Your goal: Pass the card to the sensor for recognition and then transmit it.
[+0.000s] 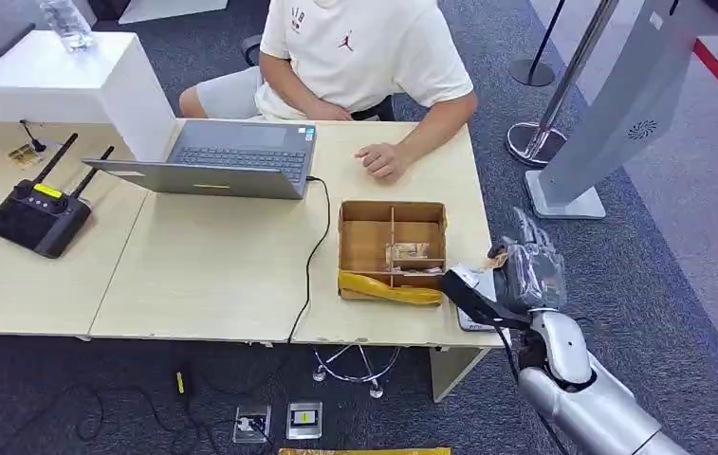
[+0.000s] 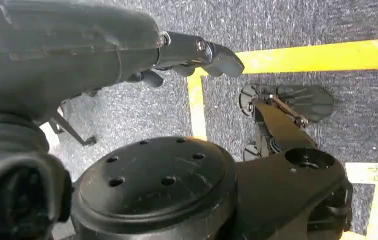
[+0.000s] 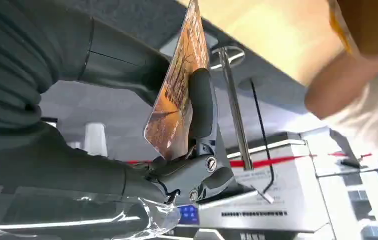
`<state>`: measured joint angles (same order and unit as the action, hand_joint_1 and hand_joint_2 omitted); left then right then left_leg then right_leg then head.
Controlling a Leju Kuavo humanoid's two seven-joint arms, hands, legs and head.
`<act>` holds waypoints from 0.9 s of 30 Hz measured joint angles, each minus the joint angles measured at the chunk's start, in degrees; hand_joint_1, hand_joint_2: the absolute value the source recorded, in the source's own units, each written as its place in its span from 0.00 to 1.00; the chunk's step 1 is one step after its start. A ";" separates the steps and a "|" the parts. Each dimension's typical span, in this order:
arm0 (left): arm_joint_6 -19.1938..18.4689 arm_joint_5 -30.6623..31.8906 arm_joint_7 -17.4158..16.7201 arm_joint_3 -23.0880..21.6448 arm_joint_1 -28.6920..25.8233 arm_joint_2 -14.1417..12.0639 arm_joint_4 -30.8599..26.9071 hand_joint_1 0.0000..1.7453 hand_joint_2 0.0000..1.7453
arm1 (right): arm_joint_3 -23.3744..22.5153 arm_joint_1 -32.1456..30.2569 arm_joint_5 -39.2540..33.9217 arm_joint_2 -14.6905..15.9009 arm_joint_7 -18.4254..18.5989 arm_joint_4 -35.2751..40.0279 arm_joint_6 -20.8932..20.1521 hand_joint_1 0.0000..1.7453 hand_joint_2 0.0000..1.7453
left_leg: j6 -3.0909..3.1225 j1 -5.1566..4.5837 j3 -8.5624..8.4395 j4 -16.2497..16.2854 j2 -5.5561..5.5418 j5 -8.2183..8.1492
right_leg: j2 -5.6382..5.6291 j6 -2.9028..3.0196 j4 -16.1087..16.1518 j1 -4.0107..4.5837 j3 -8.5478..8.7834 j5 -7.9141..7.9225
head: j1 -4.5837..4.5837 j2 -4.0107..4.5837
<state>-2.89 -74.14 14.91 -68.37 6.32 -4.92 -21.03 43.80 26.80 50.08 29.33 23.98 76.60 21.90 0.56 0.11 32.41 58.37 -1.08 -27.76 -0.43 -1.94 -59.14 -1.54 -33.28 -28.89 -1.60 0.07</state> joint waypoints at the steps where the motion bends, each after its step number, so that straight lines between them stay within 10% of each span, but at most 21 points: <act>1: 0.00 0.04 0.00 -0.04 0.01 0.00 0.00 0.00 0.00 | -0.24 0.84 0.00 0.27 0.22 0.86 -0.35 0.99 1.00 | 0.00 0.00 -0.01 0.00 0.00 0.00 | 0.00 0.00 0.00 0.00 0.00 0.00 | 0.00 0.00; 11: 0.00 0.50 0.00 -0.15 0.07 -0.02 0.00 0.00 0.00 | -1.29 6.02 2.80 2.25 1.73 5.99 -1.18 0.96 1.00 | 0.00 0.00 0.00 0.00 0.04 0.00 | -0.05 0.00 0.00 0.00 0.00 0.00 | -0.04 0.00; 27: 0.00 5.02 -2.32 -1.55 2.19 -0.07 0.02 0.00 0.00 | 3.14 19.70 3.89 -0.41 -0.24 5.43 -14.33 0.94 1.00 | -0.01 0.05 0.08 0.00 -0.02 0.00 | 0.02 0.02 -0.04 0.03 0.00 0.00 | -0.02 0.00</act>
<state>-2.89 -69.11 12.59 -69.92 8.52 -4.98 -21.00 46.94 46.50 53.96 28.92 23.74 82.03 7.57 0.55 0.15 32.49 58.37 -1.11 -27.76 -0.41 -1.92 -59.18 -1.51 -33.28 -28.89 -1.62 0.07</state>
